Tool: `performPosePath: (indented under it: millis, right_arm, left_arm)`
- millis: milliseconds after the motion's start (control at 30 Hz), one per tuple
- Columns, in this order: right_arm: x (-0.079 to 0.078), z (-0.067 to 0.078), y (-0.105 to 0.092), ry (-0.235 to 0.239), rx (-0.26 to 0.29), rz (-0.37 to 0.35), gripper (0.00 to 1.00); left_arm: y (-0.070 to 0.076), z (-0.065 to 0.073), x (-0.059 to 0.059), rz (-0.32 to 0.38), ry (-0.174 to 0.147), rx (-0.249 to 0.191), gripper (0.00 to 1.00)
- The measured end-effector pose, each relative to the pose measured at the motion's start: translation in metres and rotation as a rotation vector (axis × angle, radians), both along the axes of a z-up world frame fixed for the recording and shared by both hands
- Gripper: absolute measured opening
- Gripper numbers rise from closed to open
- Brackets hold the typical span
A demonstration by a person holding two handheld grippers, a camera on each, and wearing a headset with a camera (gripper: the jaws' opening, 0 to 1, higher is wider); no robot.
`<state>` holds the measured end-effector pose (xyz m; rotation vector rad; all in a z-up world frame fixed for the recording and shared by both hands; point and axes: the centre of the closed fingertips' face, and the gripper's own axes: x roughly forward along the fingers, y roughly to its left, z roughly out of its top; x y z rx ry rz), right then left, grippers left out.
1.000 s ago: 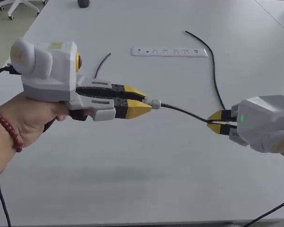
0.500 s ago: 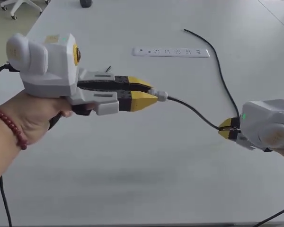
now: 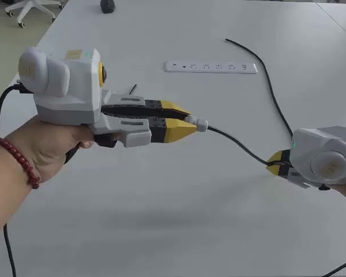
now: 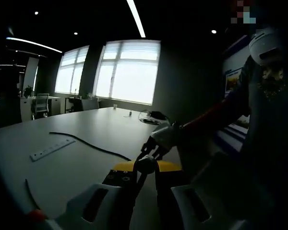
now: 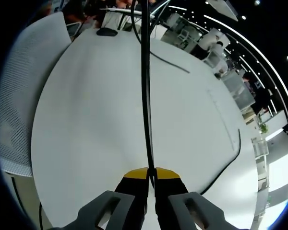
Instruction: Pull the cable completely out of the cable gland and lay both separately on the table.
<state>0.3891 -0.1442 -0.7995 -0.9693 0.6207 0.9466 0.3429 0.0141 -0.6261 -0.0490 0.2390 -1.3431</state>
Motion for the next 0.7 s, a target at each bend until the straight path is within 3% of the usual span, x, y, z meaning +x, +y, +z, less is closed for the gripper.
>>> performPosePath:
  millis: [333,500,567,633,700]
  right_arm:
    - [-0.003,-0.006,-0.003,0.025,-0.003,-0.014,0.00]
    - [-0.004,-0.003,-0.004,0.021,0.016,-0.026,0.00]
    - [-0.005,0.001,-0.003,-0.001,0.018,-0.013,0.00]
    - [-0.009,0.000,-0.003,0.026,0.030,-0.031,0.00]
    - [-0.010,0.004,0.000,0.005,0.050,-0.017,0.03]
  left_arm:
    - [-0.001,-0.008,-0.001,0.002,0.012,0.030,0.15]
    - [0.000,-0.008,0.001,0.008,0.014,0.030,0.15]
    - [0.000,-0.007,0.001,0.007,0.012,0.029,0.15]
    - [0.000,-0.007,0.002,0.010,0.013,0.029,0.15]
    - [0.000,-0.007,0.002,0.009,0.010,0.033,0.15]
